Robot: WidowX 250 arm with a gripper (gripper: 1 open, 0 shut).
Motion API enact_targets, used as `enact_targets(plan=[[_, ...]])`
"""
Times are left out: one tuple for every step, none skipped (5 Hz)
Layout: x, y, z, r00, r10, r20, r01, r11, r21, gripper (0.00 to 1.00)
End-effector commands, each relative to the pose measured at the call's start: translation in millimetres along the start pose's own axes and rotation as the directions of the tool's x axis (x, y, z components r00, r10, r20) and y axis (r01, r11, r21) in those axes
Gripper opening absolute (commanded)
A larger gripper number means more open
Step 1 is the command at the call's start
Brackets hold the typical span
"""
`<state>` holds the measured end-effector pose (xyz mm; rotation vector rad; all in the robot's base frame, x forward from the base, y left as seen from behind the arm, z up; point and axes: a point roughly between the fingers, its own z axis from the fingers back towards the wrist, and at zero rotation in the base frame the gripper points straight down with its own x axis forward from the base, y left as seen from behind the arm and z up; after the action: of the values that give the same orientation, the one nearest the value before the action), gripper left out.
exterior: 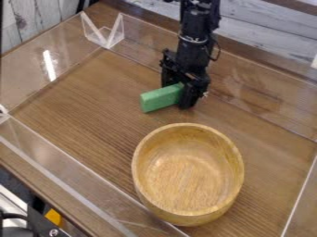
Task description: Put the green block in the brown bowl
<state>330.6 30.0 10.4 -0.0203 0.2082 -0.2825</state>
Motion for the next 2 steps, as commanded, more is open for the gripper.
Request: enact_targets(plan=[[-4.8, 0, 5.6, 0.995, 0.104, -0.006, -0.104, 0.993, -0.052, 0.0], [-17.6, 2, 14.2, 0.981, 0.194, 0.003, -0.193, 0.977, -0.088, 0.0]])
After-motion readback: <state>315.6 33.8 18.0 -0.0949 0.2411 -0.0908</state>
